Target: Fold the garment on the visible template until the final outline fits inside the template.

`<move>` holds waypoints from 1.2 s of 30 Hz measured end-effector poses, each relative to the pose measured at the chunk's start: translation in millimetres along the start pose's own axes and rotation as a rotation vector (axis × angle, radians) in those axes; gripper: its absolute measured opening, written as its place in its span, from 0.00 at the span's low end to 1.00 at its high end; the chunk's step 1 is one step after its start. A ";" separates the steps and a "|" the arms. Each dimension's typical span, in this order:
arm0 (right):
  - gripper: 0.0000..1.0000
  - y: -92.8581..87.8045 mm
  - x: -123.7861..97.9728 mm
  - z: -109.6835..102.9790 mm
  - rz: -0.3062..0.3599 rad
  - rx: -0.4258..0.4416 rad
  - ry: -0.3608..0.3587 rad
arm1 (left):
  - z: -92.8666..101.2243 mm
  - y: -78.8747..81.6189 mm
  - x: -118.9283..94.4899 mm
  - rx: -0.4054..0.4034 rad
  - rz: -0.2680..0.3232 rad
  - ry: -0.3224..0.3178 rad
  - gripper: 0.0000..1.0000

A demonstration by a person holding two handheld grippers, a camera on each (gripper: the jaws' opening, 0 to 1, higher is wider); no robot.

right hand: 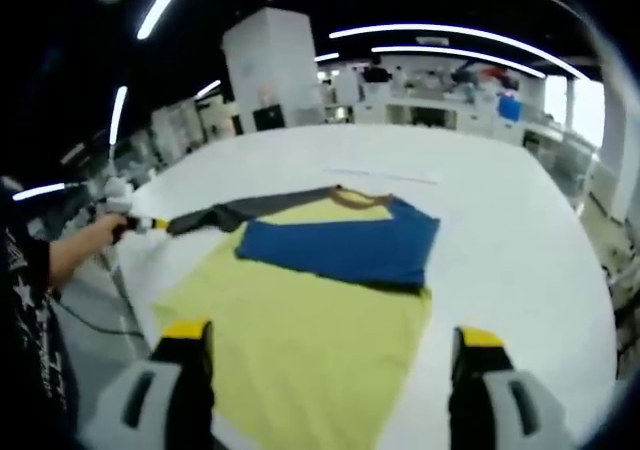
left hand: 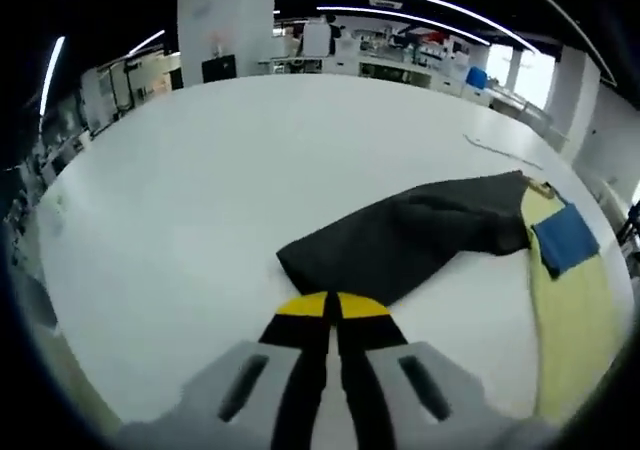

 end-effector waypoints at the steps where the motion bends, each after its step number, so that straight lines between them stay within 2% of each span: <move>1: 0.99 0.0 -0.1 -0.2 0.000 0.001 0.001 | -2.8 2.0 2.3 0.015 0.008 0.000 0.00; 4: 0.99 0.1 -0.5 -0.1 -0.003 0.002 0.001 | -4.9 4.4 4.0 0.062 0.016 -0.015 0.00; 8: 0.99 0.9 -1.2 0.9 -0.001 0.006 -0.002 | -16.6 11.4 18.2 0.113 0.021 -0.019 0.00; 13: 0.99 0.0 -1.2 0.4 -0.003 0.011 -0.004 | -20.8 17.5 26.8 0.192 0.021 -0.025 0.00; 21: 0.99 -1.5 -0.7 -0.8 -0.016 0.009 -0.004 | -19.6 15.0 34.2 0.214 0.000 -0.035 0.00; 26: 0.99 -1.5 -1.2 -1.2 -0.017 0.009 -0.006 | -25.9 16.6 36.1 0.193 0.007 -0.017 0.01; 30: 0.99 -0.7 -1.7 -2.6 -0.014 0.006 -0.006 | -28.4 17.1 31.4 0.135 0.019 -0.023 0.12; 32: 0.99 -0.6 -1.1 -2.8 -0.013 0.006 -0.005 | -26.5 16.1 29.2 0.103 0.018 -0.047 0.17; 36: 0.99 -0.6 0.1 -4.8 -0.023 -0.004 -0.005 | -27.2 12.3 26.8 0.072 0.008 -0.046 0.24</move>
Point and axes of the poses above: the point that each gripper's makers call its tool centre point, and the gripper's own axes: x roughly forward along the fingers, z roughly to its right, y roughly out of its top, the point moved 7 cm from there along -x, roughly backward along the fingers, and after that the axes turned 11 degrees about y, right-handed, at the moved point
